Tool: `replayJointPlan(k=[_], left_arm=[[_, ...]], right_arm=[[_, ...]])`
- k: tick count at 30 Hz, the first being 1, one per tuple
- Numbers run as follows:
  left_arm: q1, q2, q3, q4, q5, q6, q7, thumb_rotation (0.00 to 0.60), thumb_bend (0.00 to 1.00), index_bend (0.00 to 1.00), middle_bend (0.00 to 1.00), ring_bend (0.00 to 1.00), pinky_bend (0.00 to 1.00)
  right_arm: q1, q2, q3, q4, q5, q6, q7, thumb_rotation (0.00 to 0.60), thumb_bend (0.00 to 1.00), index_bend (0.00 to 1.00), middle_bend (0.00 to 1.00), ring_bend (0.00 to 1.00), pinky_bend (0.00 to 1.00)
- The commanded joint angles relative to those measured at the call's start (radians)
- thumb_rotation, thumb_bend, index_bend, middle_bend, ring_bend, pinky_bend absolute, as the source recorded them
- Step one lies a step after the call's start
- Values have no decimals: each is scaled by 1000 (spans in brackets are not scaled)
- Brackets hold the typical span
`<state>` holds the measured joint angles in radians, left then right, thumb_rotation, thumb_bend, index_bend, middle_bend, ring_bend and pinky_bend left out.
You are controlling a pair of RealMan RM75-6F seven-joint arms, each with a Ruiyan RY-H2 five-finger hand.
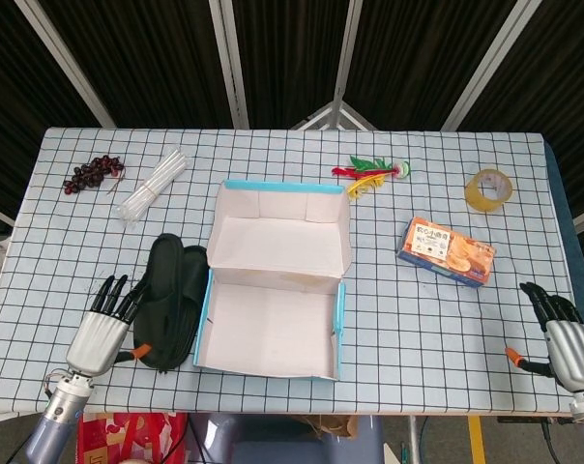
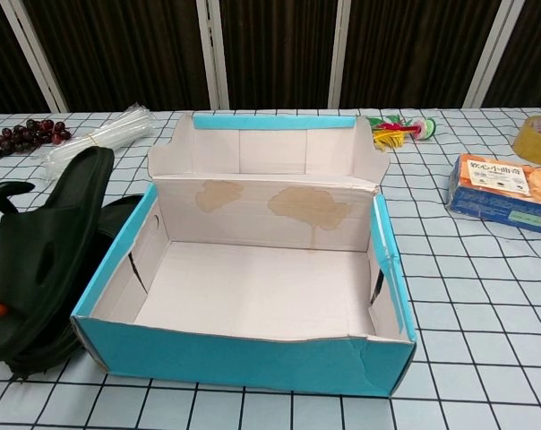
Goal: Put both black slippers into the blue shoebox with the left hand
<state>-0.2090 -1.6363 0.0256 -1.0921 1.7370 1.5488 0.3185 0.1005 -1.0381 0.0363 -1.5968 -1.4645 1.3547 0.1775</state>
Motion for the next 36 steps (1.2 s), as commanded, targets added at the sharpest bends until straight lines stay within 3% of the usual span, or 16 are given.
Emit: replayJointPlan(k=[1,9,19,30,36], left_arm=[[0,1,0,-2,-1,2,-2,435,169,186,253,0,66],[-3,-2,-3,-7,-7,4,-4,475,214,265,265,0,66],[-6,0,-5,-20,-13,6,-15,599,376,368,329,0,66],[-2,32,-31,-50,-24,48,-27,600,396,428,366,0,66],[6,108,-69,-89,-24,119,-14,600,395,478,399,0,66]], right_arm=[[0,0,0,0,-1,0,1,600,221,72,104,151,107],[1,2,-2,-2,-6,-1,0,600,221,72,104,151,107],[-1,2,-4,-2,-10,4,2,600,221,72,104,151,106],[1,3,-5,-4,-8,0,-3,600,221,72,104,151,106],[1,4,-6,-10,-6,-3,-7,600,221,72,104,151,107]])
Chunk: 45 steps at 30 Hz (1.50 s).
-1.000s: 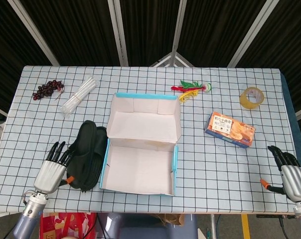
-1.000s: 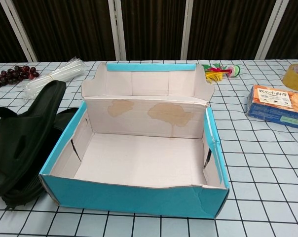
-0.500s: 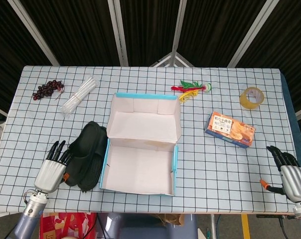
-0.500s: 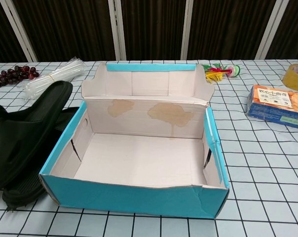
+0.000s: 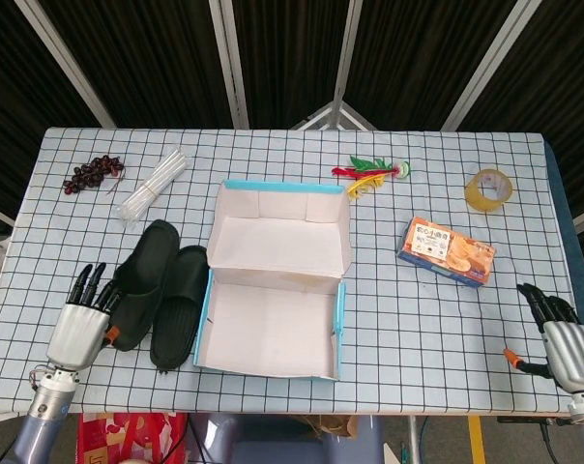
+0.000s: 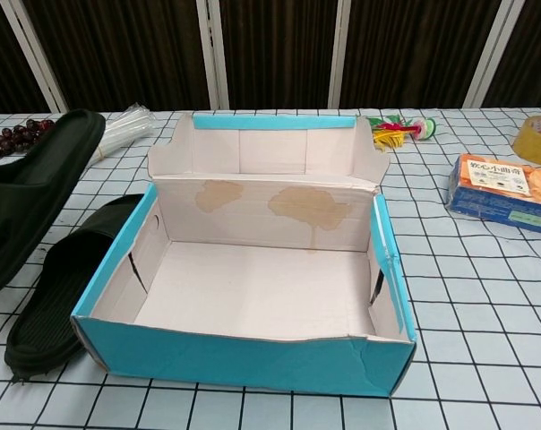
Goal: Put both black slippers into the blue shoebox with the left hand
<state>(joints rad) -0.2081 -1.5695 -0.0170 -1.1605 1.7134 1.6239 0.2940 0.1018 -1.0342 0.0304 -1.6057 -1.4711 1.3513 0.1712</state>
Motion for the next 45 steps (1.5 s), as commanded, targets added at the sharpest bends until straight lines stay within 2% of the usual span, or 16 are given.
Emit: replayJointPlan(k=[1,7,11,13,19,26,30,36,45], left_arm=[[5,74,-33,-40,7,61,14,600,395,484,404,0,66],[-38,219,-66,-142,89,96,102,600,395,492,415,18,66],[-112,341,-107,-216,210,102,196,600,398,503,431,37,66],[-161,414,-134,-245,294,87,283,600,401,504,439,36,66],[-287,619,-168,-399,516,-88,516,600,417,514,454,36,66],[-386,748,-190,-559,616,-379,695,600,449,514,464,44,72],[-440,764,-219,-625,619,-530,771,600,452,516,470,54,75],[-522,708,-268,-697,583,-730,869,600,452,518,479,55,75],[-604,578,-265,-695,604,-859,947,600,452,517,491,58,75]], right_arm=[[0,1,0,-1,0,0,0,600,221,72,104,151,107],[2,1,-2,-3,-1,-5,0,600,221,72,104,151,106],[3,3,-3,-6,-1,-8,0,600,221,72,104,151,106],[2,3,-3,-7,-3,-5,0,600,221,72,104,151,106],[4,1,-4,-8,-2,-9,-4,600,221,72,104,151,106],[9,0,-7,-12,-8,-17,-7,600,220,72,104,151,107],[9,0,-7,-12,-6,-17,-7,600,221,72,104,151,107],[10,0,-7,-5,-8,-18,11,600,221,72,104,151,107],[8,2,-8,10,-19,-8,43,600,221,72,104,151,107]])
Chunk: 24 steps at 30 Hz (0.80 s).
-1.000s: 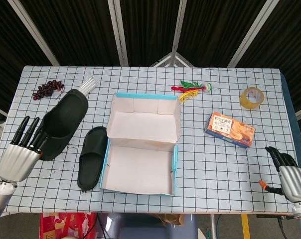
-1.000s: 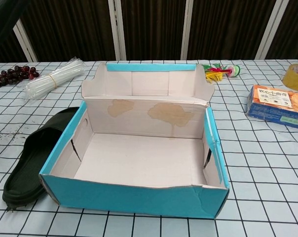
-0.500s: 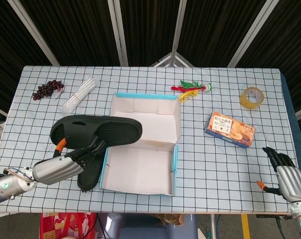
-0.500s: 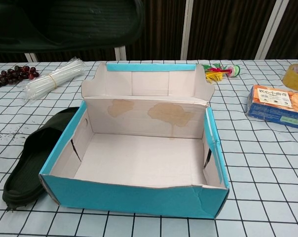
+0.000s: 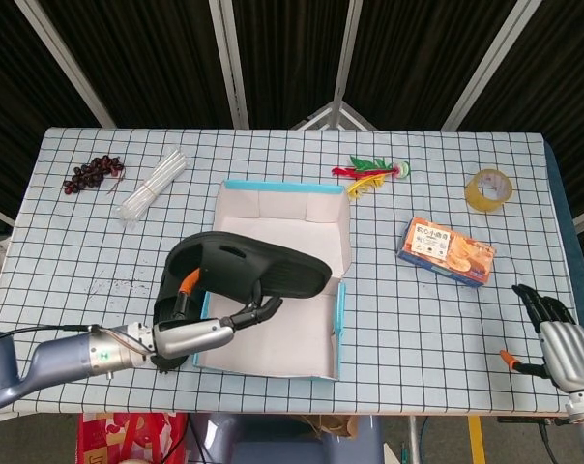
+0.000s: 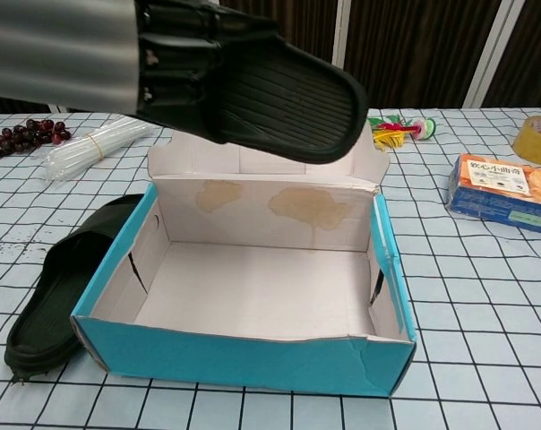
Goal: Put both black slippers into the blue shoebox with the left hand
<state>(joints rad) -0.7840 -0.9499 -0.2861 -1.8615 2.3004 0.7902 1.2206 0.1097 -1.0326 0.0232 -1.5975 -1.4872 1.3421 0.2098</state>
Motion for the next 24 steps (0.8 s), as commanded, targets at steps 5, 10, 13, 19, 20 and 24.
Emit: replayJointPlan(k=[5,10,13,19,20,24], left_arm=[[-49,-111,23,33,27,-57,46,600,453,529,496,65,75],[-37,-156,24,39,10,-101,104,600,457,534,500,64,75],[-17,-188,13,44,-12,-124,156,600,458,534,501,64,75],[13,-253,22,69,-51,-133,193,600,458,533,511,65,76],[15,-264,27,77,-51,-127,195,600,458,533,513,65,76],[35,-296,33,111,-60,-113,226,600,458,534,516,66,75]], right_arm=[[-2,2,-1,6,-5,7,16,600,220,72,104,151,105],[-3,1,0,10,-5,9,23,600,221,72,104,151,106],[-4,1,0,11,-6,11,24,600,221,72,104,151,106],[-4,1,0,12,-7,13,27,600,221,72,104,151,107],[-4,1,0,12,-7,13,28,600,221,72,104,151,107],[-3,2,0,15,-3,9,31,600,222,72,104,151,106]])
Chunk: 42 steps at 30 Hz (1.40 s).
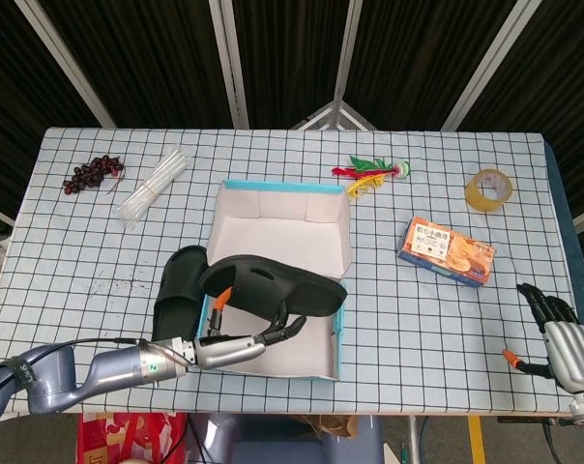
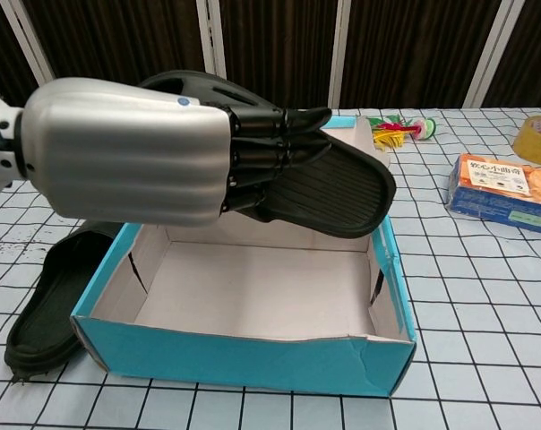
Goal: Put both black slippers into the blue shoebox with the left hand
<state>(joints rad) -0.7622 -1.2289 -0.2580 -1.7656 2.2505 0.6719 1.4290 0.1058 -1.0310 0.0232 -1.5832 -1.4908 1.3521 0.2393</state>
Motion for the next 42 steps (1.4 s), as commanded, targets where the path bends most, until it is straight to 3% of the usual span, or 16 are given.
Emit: replayJointPlan(k=[1,23,42], left_arm=[[17,-22,6,22,-13,1,27,600,458,534,517,66,75],[-59,-121,89,169,49,42,-23,600,460,543,525,66,76],[-96,-159,78,289,27,97,-53,600,481,533,527,66,75]], right_arm=[[1,0,0,1,-1,-1,2,600,222,72,104,151,107],[-3,3,-2,7,-6,7,17,600,222,72,104,151,106],[-1,6,-2,0,2,-3,12,600,221,72,104,151,106]])
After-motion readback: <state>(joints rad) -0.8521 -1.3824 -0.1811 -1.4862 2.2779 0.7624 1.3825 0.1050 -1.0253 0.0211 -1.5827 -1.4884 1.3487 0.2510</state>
